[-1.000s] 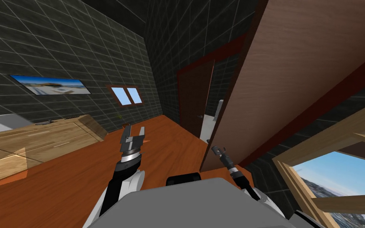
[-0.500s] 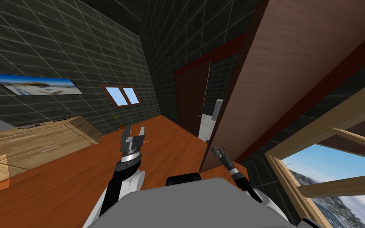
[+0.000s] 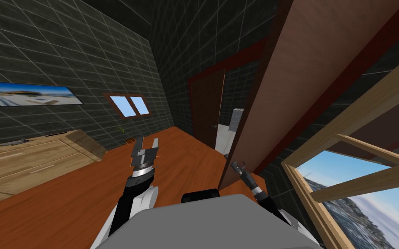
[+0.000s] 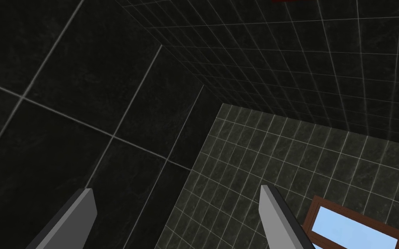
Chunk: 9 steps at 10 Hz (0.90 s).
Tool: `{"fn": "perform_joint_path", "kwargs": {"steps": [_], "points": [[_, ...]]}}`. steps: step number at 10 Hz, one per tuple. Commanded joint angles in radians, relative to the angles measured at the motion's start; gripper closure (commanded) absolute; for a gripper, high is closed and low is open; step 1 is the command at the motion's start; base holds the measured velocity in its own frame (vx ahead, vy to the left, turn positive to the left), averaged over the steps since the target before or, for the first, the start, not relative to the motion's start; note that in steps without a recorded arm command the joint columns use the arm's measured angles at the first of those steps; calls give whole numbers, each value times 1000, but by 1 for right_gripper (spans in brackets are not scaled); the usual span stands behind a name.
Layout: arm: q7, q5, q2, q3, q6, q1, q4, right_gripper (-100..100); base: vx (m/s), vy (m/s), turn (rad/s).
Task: Pull the door open
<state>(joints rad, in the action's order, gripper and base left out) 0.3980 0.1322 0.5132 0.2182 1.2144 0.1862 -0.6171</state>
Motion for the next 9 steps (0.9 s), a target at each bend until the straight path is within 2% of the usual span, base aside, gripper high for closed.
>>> {"fn": "perform_joint_path", "kwargs": {"steps": [1, 3, 4, 5, 9], "points": [[4, -32, -13, 11, 13, 17, -14, 100, -28, -10, -75], [8, -63, -13, 9, 21, 37, -39, 100, -23, -18, -78], [8, -63, -13, 9, 21, 37, -39, 100, -11, -19, -23], [13, -93, -14, 8, 28, 58, -64, 100, -15, -30, -79], [21, -152, -15, 6, 43, 98, -112, 100, -15, -24, -45]]}}
